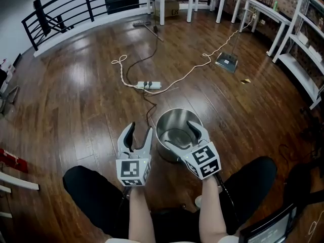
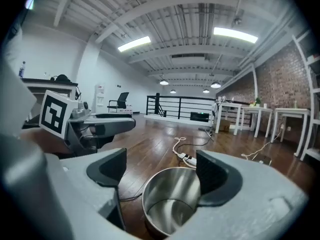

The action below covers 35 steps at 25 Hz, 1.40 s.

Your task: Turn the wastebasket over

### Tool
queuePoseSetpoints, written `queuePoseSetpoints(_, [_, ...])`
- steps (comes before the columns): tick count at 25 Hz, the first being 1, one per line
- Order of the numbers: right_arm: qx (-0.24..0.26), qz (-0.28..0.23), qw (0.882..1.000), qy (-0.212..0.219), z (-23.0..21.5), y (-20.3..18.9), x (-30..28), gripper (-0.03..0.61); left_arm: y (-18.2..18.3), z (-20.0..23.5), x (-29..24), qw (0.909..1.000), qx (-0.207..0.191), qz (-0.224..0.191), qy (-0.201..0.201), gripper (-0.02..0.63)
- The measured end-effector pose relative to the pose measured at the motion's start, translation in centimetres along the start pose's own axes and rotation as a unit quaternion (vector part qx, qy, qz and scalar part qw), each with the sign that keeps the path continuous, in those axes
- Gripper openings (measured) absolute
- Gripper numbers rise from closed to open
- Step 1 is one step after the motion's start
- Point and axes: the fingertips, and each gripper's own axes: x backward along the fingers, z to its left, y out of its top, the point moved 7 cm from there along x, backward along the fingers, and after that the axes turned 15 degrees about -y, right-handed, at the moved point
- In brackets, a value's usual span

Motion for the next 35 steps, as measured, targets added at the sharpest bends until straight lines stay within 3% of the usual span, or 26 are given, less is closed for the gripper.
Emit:
queuePoseSetpoints(7, [0.049,0.114,0.991,0.058,4.7,-4.1,-5.7,0.408,-1.9,2.3,0.1,0.9992,0.031,0.014,0.019,0.249])
queuePoseSetpoints(13, [0.113,0.193,0.970,0.095,7.4,-7.5,-9.3,0.378,-3.0,2.6,0.8,0.9983,0.042,0.023,0.033,0.247])
queuePoseSetpoints(18, [0.124,0.241,0.954,0.129,8.1,-9.0,-11.4,0.344,-3.2,2.7,1.3,0.9979,0.039,0.036,0.036,0.247])
queuePoseSetpoints(20, [0.114,0.262,0.949,0.136,7.9,-9.5,-12.2,0.319,-3.4,2.8,1.5,0.9979,0.040,0.036,0.037,0.247])
queuePoseSetpoints(22, [0.107,0.287,0.941,0.141,7.8,-9.5,-13.0,0.248,-3.4,2.9,1.6,0.9979,0.039,0.036,0.038,0.247])
queuePoseSetpoints(24, [0.115,0.304,0.935,0.142,7.8,-9.2,-13.6,0.159,-3.3,2.9,1.6,0.9978,0.039,0.038,0.038,0.247])
queuePoseSetpoints(27, [0.138,0.319,0.928,0.137,7.4,-9.1,-14.0,0.100,-3.4,2.7,1.4,0.9977,0.040,0.040,0.038,0.247])
queuePoseSetpoints(30, [0.114,0.315,0.931,0.146,7.3,-9.0,-14.0,0.097,-3.4,2.8,1.5,0.9976,0.040,0.042,0.038,0.247])
queuePoseSetpoints(33, [0.018,0.289,0.946,0.147,6.4,-9.2,-13.7,0.067,-3.6,2.7,1.6,0.9974,0.043,0.043,0.039,0.244])
queuePoseSetpoints(35, [-0.013,0.265,0.951,0.157,5.7,-8.7,-13.3,0.059,-3.7,2.7,1.4,0.9973,0.046,0.042,0.039,0.242])
